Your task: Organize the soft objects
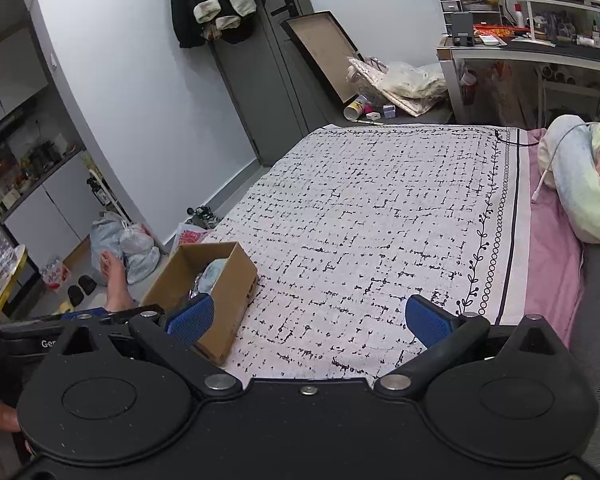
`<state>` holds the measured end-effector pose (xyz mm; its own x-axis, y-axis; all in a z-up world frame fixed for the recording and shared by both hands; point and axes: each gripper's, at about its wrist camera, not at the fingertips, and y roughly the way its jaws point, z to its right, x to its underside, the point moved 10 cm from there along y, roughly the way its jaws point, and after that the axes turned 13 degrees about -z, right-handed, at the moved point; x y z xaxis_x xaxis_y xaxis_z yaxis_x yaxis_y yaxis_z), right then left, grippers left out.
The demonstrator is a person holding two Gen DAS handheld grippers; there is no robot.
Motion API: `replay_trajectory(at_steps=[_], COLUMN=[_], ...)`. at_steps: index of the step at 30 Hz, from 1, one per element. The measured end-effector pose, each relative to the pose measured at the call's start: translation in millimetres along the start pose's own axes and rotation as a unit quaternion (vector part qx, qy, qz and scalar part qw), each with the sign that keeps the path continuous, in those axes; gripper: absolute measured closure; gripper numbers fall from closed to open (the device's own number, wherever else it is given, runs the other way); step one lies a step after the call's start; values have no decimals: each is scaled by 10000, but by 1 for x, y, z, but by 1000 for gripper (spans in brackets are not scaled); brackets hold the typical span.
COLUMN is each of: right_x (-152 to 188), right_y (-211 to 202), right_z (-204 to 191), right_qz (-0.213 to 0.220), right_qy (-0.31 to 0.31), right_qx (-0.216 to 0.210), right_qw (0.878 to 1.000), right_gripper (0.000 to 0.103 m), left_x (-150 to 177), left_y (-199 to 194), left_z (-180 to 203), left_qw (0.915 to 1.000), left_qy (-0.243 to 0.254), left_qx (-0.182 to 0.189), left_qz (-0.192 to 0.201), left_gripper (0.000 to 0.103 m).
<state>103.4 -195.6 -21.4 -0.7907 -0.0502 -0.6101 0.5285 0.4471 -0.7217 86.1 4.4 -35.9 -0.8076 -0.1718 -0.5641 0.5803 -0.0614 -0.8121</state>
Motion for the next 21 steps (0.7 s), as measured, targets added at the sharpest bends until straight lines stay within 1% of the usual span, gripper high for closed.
replay_trajectory(at_steps=[21], right_x=[8], right_y=[-1], right_z=[-9], right_qz=[-93], right_qy=[-255], right_qx=[193], right_qw=[9994], right_gripper=[0], left_x=[11], left_y=[-5], left_z=[-9], left_qw=[9998], left_qy=[67], left_qx=[-90], left_qz=[-133], left_gripper=[0])
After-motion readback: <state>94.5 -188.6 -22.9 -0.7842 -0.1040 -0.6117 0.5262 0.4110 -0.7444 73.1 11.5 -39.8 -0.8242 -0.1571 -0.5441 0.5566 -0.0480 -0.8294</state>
